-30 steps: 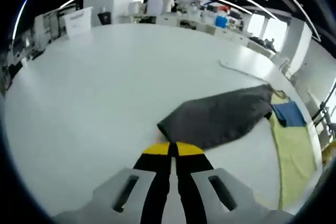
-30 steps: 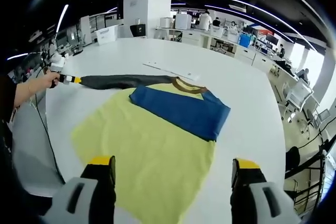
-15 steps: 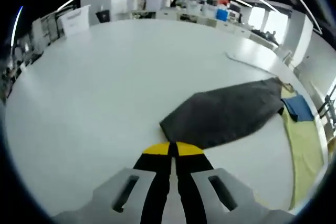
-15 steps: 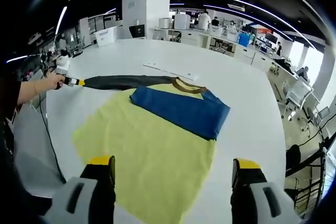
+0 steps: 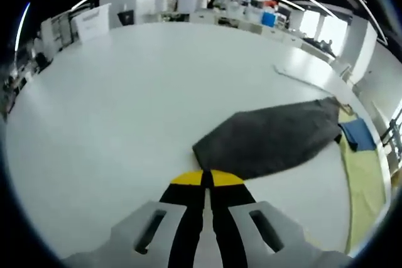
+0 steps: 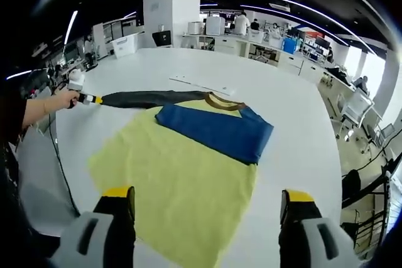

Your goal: Fold the garment on the visible template until the final outline fits inside the template.

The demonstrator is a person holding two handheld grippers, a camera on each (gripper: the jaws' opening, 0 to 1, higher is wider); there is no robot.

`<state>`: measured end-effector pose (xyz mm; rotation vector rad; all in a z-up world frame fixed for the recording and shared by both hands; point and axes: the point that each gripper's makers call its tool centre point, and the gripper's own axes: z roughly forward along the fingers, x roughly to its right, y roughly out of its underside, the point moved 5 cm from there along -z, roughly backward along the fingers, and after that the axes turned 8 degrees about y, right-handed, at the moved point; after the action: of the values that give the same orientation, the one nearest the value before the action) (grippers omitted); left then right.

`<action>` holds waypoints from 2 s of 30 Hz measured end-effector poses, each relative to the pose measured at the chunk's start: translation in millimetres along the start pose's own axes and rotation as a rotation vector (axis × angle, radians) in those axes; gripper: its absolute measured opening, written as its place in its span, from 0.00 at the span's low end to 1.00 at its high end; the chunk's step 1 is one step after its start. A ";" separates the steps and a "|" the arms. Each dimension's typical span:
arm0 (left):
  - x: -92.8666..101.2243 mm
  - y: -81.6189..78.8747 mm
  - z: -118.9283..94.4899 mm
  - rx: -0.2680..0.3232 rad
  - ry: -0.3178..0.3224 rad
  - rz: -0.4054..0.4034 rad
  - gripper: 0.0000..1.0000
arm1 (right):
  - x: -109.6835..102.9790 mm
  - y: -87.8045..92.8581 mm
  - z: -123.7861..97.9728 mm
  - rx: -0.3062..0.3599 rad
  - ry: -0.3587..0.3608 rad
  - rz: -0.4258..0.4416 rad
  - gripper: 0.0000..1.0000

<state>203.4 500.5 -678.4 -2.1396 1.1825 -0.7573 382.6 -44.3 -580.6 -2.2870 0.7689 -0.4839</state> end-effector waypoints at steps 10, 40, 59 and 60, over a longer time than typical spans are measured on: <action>6.8 -21.9 -6.6 0.031 0.013 0.048 0.00 | -1.8 3.2 -4.3 -0.012 -0.010 -0.013 0.99; 111.7 -108.4 -2.3 0.129 0.242 0.265 0.00 | 2.2 14.3 -15.6 -0.011 0.001 0.006 0.99; 199.9 -140.1 10.5 0.146 0.410 0.390 0.00 | -3.3 15.9 -20.6 0.032 -0.022 -0.049 0.99; 206.9 -141.1 11.1 0.145 0.423 0.396 0.00 | -3.1 16.3 -20.7 0.032 -0.023 -0.053 0.99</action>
<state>381.0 385.1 -544.2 -1.5961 1.6469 -1.1007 363.1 -62.0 -577.7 -2.2836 0.6859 -0.4902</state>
